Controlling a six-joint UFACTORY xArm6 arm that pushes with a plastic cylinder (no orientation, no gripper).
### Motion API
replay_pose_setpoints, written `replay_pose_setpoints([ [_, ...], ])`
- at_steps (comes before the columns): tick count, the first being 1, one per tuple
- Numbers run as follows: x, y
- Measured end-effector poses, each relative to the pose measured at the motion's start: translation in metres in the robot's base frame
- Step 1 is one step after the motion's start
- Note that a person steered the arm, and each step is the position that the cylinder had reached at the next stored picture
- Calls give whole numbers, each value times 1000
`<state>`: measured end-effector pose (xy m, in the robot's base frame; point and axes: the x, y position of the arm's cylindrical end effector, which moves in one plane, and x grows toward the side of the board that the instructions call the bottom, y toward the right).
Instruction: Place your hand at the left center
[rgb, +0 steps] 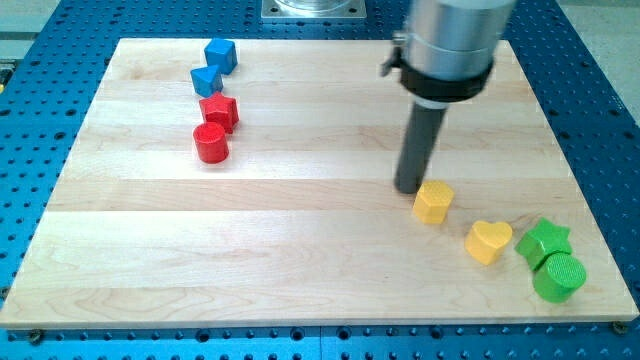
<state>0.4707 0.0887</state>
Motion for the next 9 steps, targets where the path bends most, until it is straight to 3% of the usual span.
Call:
replay_pose_setpoints([
  [1,33,48],
  [2,36,76],
  [5,-2,-343],
  [9,-2,-351],
])
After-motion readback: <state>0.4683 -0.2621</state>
